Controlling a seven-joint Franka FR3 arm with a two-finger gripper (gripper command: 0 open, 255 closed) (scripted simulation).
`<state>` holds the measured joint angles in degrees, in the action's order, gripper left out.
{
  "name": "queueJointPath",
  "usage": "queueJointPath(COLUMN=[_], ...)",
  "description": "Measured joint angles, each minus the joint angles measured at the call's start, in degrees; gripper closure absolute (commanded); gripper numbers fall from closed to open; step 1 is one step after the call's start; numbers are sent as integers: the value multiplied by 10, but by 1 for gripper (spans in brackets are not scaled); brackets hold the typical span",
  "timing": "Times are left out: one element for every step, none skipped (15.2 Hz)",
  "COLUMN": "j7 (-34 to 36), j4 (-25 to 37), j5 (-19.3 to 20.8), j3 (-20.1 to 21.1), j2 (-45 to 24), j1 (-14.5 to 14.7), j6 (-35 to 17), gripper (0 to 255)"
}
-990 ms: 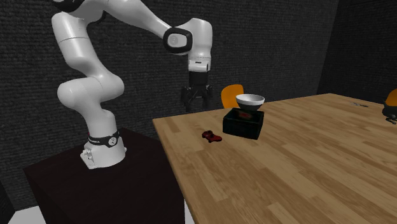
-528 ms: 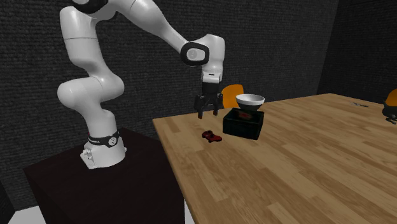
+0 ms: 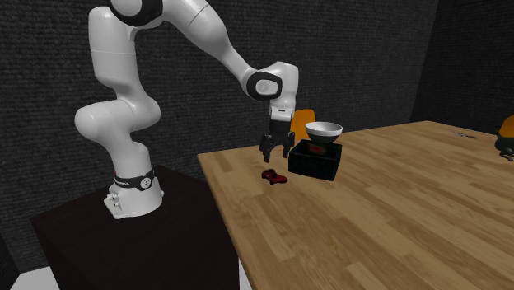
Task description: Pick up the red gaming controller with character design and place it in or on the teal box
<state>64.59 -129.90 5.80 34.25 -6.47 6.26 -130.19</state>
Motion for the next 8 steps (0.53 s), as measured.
queueJointPath(j7=[3, 7, 10, 14, 15, 16, 16, 16], j4=[-3, -5, -11, -12, -13, -13, -13, -13], j5=[5, 10, 15, 20, 21, 22, 23, 23], j3=[-1, -2, -4, -5, -5, -5, -6, -6], j2=[-6, -12, -17, -23, -24, -26, -26, -27], j1=[0, 2, 2, 3, 3, 3, 4, 4], j6=[-8, -15, -25, -30, -33, -34, -34, -35], gripper=[0, 0, 0, 0, 0, 0, 0, 0])
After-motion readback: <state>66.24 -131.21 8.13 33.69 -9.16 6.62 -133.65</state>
